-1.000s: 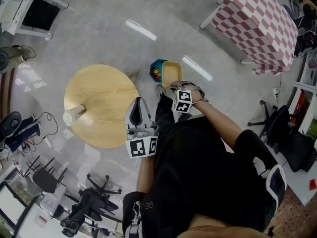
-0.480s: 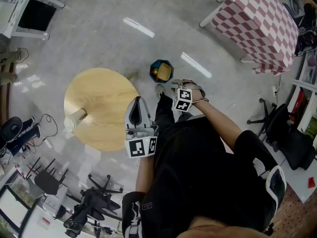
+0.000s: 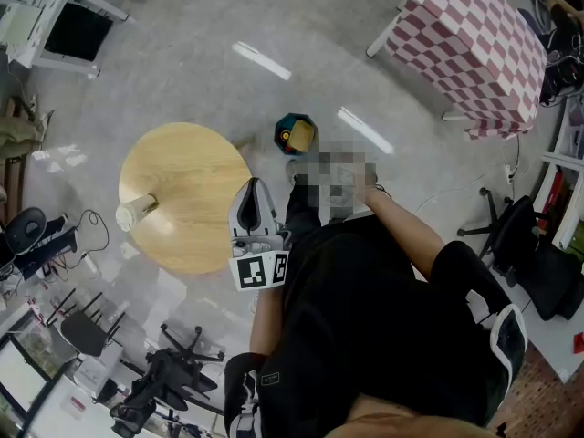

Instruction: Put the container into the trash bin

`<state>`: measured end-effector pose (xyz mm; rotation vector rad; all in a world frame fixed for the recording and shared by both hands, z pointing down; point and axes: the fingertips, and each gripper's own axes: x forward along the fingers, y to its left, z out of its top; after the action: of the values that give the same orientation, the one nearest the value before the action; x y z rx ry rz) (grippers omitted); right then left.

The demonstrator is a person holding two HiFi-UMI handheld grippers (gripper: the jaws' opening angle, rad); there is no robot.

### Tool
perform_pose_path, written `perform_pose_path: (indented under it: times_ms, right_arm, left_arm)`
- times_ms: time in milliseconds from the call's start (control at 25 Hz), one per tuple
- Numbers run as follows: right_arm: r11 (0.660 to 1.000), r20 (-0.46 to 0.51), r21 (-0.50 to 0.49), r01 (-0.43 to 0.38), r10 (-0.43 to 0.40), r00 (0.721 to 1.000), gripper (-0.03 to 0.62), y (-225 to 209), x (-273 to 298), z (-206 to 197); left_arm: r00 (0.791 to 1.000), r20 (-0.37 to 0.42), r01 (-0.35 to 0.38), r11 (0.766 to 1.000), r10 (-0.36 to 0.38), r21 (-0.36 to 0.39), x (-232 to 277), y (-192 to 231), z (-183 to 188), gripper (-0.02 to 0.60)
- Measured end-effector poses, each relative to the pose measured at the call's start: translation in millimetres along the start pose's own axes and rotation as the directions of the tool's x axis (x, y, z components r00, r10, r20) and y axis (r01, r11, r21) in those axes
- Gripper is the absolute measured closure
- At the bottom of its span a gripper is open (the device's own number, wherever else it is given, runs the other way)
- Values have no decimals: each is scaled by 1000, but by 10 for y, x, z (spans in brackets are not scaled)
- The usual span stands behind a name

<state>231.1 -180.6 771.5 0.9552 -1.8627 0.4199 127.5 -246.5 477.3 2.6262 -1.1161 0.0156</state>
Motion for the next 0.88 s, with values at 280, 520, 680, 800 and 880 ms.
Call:
perform_pose_path:
  times_ms: [280, 520, 680, 800, 880]
  right_arm:
    - [982, 176, 183, 42, -74, 982, 566, 151, -748, -23]
    - [960, 321, 272, 66, -155, 934, 566, 325, -1503, -66]
    - [952, 392, 301, 58, -179, 902, 566, 481, -1934, -83]
    - [945, 445, 323, 54, -202, 873, 566, 579, -2220, -22]
    - [940, 475, 337, 61, -225, 851, 566, 629, -2408, 31]
  left_arm:
    - [997, 78, -15, 999, 11, 49, -612, -595, 127, 569]
    - [991, 113, -75, 995, 67, 68, -1277, -1071, 60, 569]
    - [986, 143, -105, 990, 91, 91, -1650, -1331, 107, 569]
    - [983, 157, -110, 988, 92, 109, -1819, -1437, 147, 569]
    - [984, 156, -102, 989, 84, 111, -1891, -1479, 163, 569]
